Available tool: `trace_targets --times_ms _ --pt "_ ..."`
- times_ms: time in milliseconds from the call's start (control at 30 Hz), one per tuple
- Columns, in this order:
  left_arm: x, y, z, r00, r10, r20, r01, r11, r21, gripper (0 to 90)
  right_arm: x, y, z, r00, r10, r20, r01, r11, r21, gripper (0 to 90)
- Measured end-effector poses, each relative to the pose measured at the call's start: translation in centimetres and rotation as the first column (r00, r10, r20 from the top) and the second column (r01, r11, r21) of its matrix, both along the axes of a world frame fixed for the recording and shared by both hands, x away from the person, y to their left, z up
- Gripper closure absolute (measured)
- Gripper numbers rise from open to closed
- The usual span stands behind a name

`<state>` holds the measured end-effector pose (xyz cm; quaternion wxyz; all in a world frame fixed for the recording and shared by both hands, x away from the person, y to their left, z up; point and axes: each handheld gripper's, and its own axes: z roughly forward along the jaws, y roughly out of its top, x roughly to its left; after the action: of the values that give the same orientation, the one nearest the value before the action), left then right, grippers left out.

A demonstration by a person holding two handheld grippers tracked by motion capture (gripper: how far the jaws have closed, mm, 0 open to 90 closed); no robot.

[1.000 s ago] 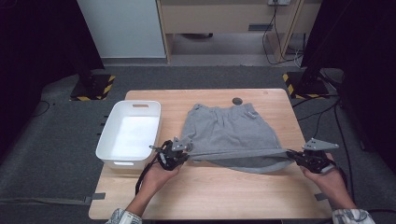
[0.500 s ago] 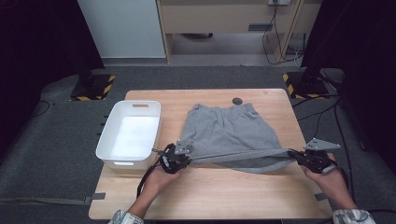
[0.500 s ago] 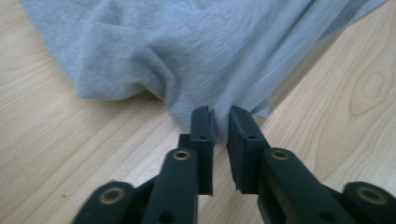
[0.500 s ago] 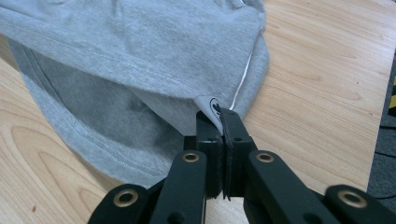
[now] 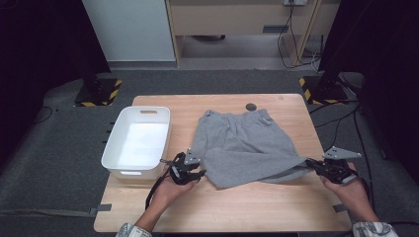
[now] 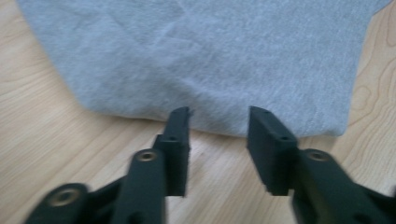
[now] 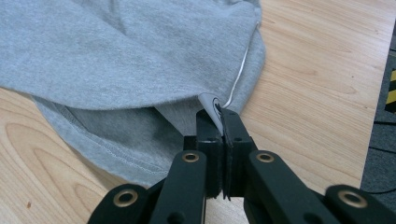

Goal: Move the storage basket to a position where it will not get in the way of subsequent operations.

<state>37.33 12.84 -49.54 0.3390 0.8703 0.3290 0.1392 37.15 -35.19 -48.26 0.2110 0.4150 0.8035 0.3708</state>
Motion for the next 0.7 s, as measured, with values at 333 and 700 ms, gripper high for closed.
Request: trace_targets --times_ms 333,700 --pt "0.7 -1.0 -1.6 0.9995 -0.017 -0.027 0.017 0.9998 -0.014 49.0 0.0 0.3 -0.3 1.0000 0.008 -0.005 -0.008 1.000 0.004 88.2" --pt "1.7 -2.1 -0.9 0.9990 -0.041 -0.017 0.042 0.9988 0.024 89.8 0.1 0.6 -0.4 0.9999 0.010 -0.005 -0.010 1.000 0.003 88.1"
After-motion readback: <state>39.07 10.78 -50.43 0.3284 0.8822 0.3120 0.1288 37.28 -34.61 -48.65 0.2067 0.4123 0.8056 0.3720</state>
